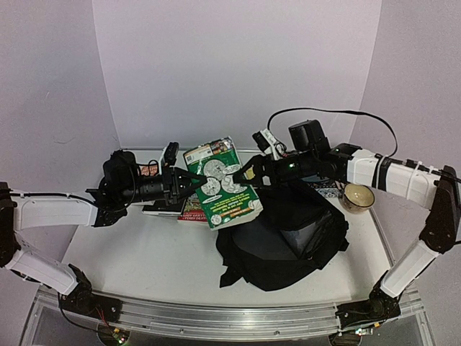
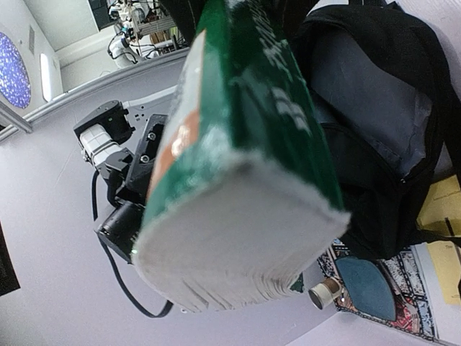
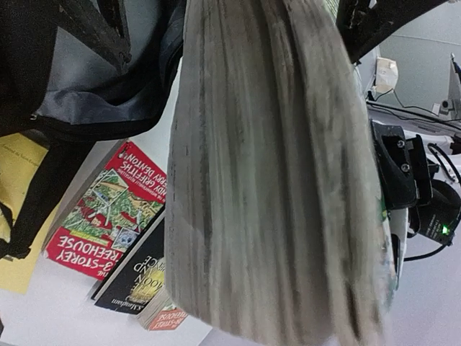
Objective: Pack the student bag
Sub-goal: Pass from the left arm to the right
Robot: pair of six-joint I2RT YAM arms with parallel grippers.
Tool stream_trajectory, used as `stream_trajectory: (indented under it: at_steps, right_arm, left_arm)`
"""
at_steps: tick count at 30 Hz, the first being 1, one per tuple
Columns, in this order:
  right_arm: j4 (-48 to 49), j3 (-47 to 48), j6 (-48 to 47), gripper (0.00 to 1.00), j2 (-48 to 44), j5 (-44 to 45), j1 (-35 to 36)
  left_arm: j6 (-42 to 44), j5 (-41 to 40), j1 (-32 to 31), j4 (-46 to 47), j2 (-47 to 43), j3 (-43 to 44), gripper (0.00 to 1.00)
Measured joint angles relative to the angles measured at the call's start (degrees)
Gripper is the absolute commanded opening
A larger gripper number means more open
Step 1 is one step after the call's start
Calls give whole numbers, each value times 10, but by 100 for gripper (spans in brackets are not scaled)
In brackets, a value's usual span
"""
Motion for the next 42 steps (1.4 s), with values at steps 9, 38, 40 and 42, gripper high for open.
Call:
stream_trajectory:
  at_steps: [9, 38, 40, 42]
  right_arm:
    - [60, 0, 57, 98, 25, -106, -15]
    - [157, -38, 183, 8, 36, -156, -23]
    - [161, -47, 188, 2, 35, -135, -19]
    - [165, -63, 196, 0, 30, -109, -16]
  left_arm:
    - [15, 42, 2, -12, 13, 32, 0]
    - [108, 3, 5, -163, 97, 125, 71]
    - [114, -25, 4, -182, 96, 130, 78]
    - [110, -50, 4, -199, 92, 130, 84]
